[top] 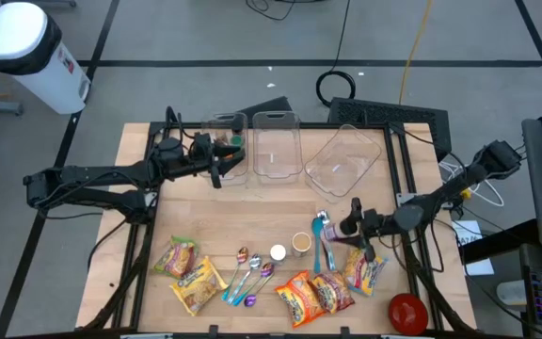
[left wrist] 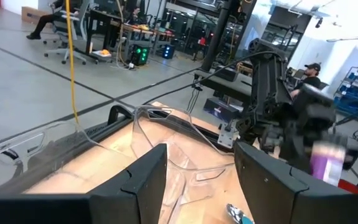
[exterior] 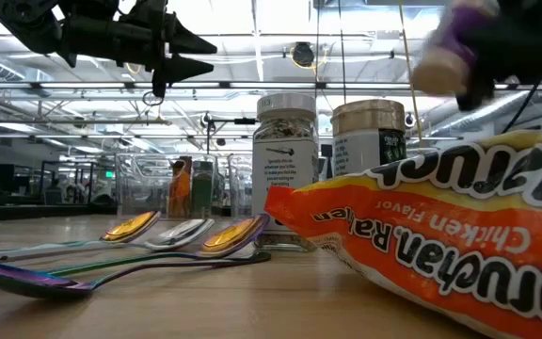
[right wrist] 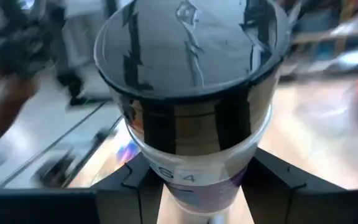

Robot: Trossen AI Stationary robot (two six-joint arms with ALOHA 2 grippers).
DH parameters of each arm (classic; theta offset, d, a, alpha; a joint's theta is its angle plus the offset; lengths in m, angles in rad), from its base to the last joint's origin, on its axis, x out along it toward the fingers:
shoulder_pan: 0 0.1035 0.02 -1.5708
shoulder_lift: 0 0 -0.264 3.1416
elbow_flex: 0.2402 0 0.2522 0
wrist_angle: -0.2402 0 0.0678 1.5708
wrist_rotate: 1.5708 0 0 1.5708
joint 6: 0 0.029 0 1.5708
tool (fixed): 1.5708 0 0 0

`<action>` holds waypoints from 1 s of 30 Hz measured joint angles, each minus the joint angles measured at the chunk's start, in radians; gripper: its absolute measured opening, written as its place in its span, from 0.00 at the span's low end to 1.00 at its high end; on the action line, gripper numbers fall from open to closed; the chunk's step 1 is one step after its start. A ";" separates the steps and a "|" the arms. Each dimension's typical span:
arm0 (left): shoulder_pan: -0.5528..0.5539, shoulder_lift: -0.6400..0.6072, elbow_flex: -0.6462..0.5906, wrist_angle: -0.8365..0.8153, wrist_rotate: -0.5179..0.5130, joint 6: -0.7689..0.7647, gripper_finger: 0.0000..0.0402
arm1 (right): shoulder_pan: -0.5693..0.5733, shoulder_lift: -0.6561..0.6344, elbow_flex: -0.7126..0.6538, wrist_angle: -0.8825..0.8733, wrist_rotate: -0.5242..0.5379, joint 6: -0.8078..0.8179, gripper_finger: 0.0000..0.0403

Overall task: Pick & Place Food Item
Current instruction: Put the purple seasoning bottle into the left transparent bin

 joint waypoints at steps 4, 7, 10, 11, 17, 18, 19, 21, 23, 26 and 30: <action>-0.019 0.000 0.031 -0.024 0.000 0.026 0.59 | -0.075 0.001 0.103 -0.061 -0.004 -0.090 0.42; -0.040 0.000 0.105 -0.120 0.003 0.045 0.68 | -0.160 0.007 0.221 -0.231 -0.075 -0.107 0.42; -0.060 0.004 0.219 -0.308 0.008 0.082 0.76 | -0.255 0.035 0.346 -0.404 -0.133 -0.107 0.42; -0.067 0.014 0.264 -0.370 0.008 0.096 0.78 | -0.286 0.049 0.382 -0.446 -0.150 -0.107 0.42; -0.110 0.120 0.551 -0.710 0.008 0.192 0.84 | -0.460 0.166 0.516 -0.516 -0.316 -0.107 0.42; -0.116 0.148 0.597 -0.767 0.006 0.211 0.84 | -0.485 0.188 0.527 -0.516 -0.345 -0.106 0.42; -0.122 0.179 0.643 -0.819 0.001 0.231 0.84 | -0.509 0.211 0.538 -0.517 -0.369 -0.102 0.43; -0.134 0.249 0.733 -0.892 0.000 0.268 0.85 | -0.550 0.256 0.551 -0.510 -0.391 -0.099 0.43; -0.143 0.314 0.818 -0.964 0.000 0.300 0.85 | -0.581 0.302 0.554 -0.487 -0.403 -0.099 0.43; -0.154 0.408 0.927 -1.036 -0.001 0.330 0.85 | -0.604 0.365 0.555 -0.440 -0.403 -0.096 0.43; -0.174 0.514 1.007 -1.064 -0.001 0.362 0.85 | -0.608 0.434 0.555 -0.393 -0.404 -0.097 0.43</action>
